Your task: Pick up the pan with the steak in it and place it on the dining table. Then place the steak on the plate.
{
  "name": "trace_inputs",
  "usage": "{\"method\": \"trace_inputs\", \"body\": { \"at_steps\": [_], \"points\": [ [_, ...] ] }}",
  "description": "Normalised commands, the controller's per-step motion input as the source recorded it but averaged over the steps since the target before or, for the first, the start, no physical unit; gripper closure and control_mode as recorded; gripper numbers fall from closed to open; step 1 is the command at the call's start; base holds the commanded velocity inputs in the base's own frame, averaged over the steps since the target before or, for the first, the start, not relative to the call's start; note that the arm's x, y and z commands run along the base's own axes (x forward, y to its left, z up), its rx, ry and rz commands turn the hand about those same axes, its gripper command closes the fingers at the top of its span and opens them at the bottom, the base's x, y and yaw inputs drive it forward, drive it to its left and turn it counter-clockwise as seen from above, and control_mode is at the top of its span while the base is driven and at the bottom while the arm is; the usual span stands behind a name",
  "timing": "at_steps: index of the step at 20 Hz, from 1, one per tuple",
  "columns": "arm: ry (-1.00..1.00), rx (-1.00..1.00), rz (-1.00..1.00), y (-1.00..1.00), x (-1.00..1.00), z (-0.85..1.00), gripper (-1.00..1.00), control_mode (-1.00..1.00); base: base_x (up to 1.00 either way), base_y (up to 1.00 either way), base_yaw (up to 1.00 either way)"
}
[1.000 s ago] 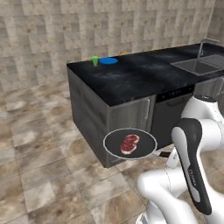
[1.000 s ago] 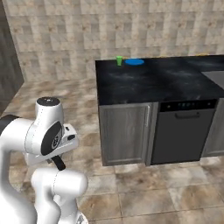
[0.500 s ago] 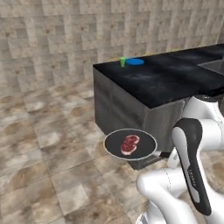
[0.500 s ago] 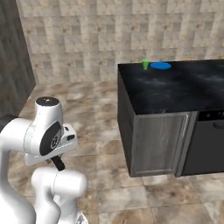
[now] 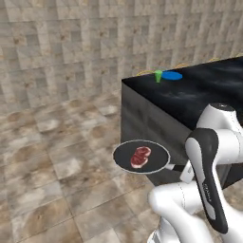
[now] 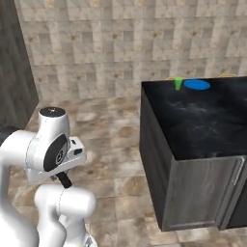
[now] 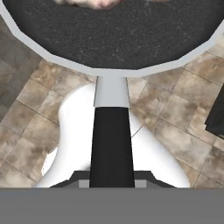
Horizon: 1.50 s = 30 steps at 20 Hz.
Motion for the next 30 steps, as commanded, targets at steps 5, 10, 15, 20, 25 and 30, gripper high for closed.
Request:
{"method": "trace_inputs", "body": {
  "at_steps": [5,10,15,20,25,30],
  "points": [
    [0.0,0.0,0.0,0.0,0.0,0.0,1.0,1.0,1.0,0.48,-0.03],
    [0.0,0.0,0.0,0.0,0.0,0.0,1.0,1.0,1.0,0.41,-0.03],
    [0.0,0.0,0.0,0.0,0.0,0.0,1.0,1.0,1.0,0.39,-0.04],
    [0.0,0.0,0.0,0.0,0.0,0.0,1.0,1.0,1.0,0.43,-0.02],
    [0.0,0.0,0.0,0.0,0.0,0.0,1.0,1.0,1.0,0.46,-0.02],
    [0.0,0.0,0.0,0.0,0.0,0.0,1.0,1.0,1.0,0.48,-0.01]
  ]
}}
